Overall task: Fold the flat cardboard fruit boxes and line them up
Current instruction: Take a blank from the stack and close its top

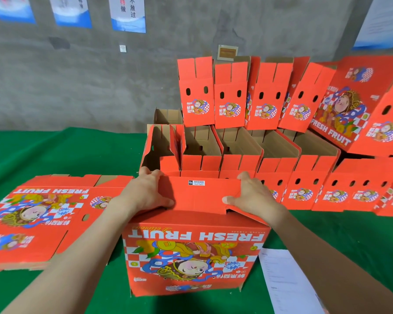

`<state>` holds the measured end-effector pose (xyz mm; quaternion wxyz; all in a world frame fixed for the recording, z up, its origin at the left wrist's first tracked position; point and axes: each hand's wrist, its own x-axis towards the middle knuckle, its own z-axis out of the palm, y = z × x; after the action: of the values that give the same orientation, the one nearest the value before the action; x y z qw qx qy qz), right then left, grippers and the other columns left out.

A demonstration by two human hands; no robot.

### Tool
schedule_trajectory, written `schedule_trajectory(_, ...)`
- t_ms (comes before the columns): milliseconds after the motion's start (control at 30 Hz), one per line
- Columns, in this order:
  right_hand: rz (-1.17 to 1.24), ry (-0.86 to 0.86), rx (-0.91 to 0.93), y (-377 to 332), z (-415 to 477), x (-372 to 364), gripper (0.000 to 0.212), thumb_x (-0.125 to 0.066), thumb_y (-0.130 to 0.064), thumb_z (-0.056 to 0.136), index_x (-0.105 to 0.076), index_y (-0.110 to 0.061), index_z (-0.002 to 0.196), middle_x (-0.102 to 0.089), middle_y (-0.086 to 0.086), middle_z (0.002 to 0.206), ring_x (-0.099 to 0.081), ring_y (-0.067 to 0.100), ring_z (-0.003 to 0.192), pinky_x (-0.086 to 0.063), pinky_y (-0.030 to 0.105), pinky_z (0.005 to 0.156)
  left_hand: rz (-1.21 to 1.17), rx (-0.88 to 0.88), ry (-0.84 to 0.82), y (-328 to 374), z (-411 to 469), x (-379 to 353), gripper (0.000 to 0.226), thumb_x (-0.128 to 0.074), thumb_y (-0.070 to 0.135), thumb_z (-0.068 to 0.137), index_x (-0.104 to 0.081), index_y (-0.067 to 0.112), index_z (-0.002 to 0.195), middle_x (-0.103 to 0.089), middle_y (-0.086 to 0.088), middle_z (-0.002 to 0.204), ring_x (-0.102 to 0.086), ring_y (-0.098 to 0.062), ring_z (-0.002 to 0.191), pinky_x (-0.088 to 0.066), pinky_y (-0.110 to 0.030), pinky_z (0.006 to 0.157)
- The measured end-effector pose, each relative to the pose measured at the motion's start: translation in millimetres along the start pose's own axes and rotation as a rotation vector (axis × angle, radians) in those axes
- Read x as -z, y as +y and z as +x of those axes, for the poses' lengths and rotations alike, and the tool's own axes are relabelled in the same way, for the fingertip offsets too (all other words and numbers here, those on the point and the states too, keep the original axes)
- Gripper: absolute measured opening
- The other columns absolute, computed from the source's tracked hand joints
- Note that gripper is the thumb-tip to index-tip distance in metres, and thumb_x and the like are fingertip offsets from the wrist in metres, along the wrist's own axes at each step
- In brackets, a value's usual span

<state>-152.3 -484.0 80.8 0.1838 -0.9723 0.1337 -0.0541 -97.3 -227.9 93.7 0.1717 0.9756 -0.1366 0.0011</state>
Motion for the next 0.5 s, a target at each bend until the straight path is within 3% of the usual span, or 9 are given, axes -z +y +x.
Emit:
schedule_trajectory(200,0.110,0.014,0.023,9,-6,3,0.074,-0.068,-0.054,0.078,-0.037,-0.023,0.138,-0.052,0.006,0.132,-0.050,0.027,0.119,-0.040,0.033,0.086,-0.264,-0.003,0.035,-10,0,2,0.085,-0.083,0.039,0.066,-0.044,0.022,0.139,-0.043,-0.008,0.126,-0.053,-0.022,0.109,-0.042,-0.025,0.096)
schedule_trajectory(333,0.608,-0.001,-0.070,26,-18,3,0.064,-0.058,-0.053,0.088,-0.036,-0.027,0.143,-0.039,0.001,0.147,-0.039,0.022,0.132,-0.033,0.032,0.095,-0.820,0.105,0.080,-31,-12,0,0.074,-0.077,0.029,0.076,-0.043,0.020,0.140,-0.057,0.003,0.117,-0.062,-0.010,0.089,-0.052,-0.020,0.071)
schedule_trajectory(367,0.752,-0.013,-0.132,30,-23,3,0.059,-0.051,-0.055,0.091,-0.039,-0.026,0.141,-0.044,0.001,0.142,-0.041,0.020,0.130,-0.032,0.032,0.097,-0.948,0.157,0.069,-38,-18,-2,0.069,-0.075,0.030,0.076,-0.046,0.018,0.138,-0.059,0.004,0.115,-0.063,-0.007,0.084,-0.051,-0.020,0.067)
schedule_trajectory(433,0.976,-0.100,-0.308,39,-36,-1,0.049,-0.039,-0.058,0.093,-0.051,-0.023,0.126,-0.062,0.000,0.113,-0.054,0.017,0.110,-0.039,0.034,0.093,-1.100,0.257,-0.078,-54,-33,-9,0.066,-0.073,0.046,0.067,-0.059,0.016,0.124,-0.068,-0.004,0.110,-0.067,-0.014,0.075,-0.052,-0.027,0.071)
schedule_trajectory(500,0.945,-0.280,-0.409,47,-53,-10,0.056,-0.033,-0.062,0.092,-0.059,-0.015,0.110,-0.068,0.011,0.097,-0.065,0.025,0.091,-0.052,0.040,0.076,-1.097,0.323,-0.261,-63,-49,-9,0.071,-0.073,0.063,0.055,-0.070,0.014,0.106,-0.073,-0.013,0.098,-0.070,-0.025,0.076,-0.051,-0.039,0.084)
